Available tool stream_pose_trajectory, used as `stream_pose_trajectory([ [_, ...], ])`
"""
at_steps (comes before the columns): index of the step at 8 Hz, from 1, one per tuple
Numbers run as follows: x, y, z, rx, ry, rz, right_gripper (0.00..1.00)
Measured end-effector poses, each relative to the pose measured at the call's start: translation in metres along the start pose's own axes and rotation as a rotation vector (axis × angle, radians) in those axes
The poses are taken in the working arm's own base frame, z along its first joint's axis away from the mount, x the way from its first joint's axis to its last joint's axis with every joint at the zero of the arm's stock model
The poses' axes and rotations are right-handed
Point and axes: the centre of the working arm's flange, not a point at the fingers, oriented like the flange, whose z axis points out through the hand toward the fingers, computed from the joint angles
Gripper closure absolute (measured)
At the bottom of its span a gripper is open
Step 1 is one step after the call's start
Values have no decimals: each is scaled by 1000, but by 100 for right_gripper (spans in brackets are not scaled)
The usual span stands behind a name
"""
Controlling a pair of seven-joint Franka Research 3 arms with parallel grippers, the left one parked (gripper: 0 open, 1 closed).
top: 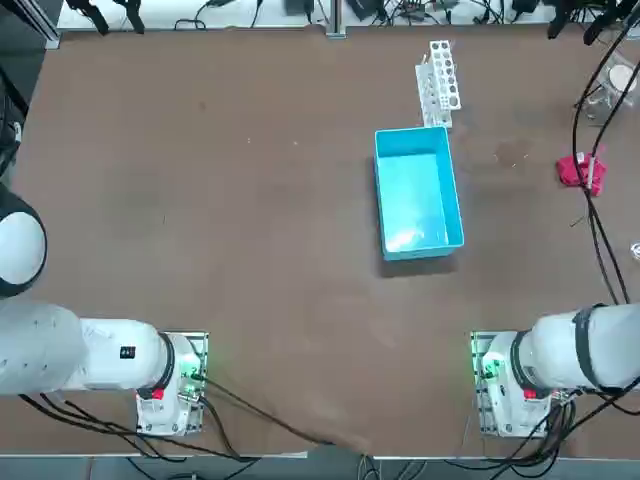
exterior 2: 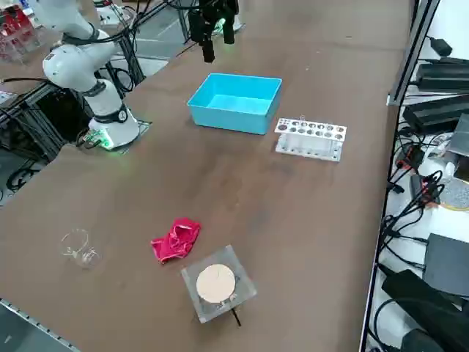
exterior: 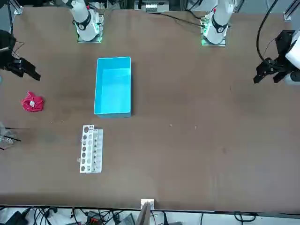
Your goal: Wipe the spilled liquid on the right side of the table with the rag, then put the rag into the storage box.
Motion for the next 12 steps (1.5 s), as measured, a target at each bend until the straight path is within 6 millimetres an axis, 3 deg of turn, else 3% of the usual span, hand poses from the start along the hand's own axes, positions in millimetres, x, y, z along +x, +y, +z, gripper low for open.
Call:
stream_pose_trajectory([
  [6, -1, -1, 0, 0, -5, -3, 0],
  [8, -9, 3, 7, -7, -84, 2, 0],
  [12, -40, 39, 29, -145, -378, 66, 0],
])
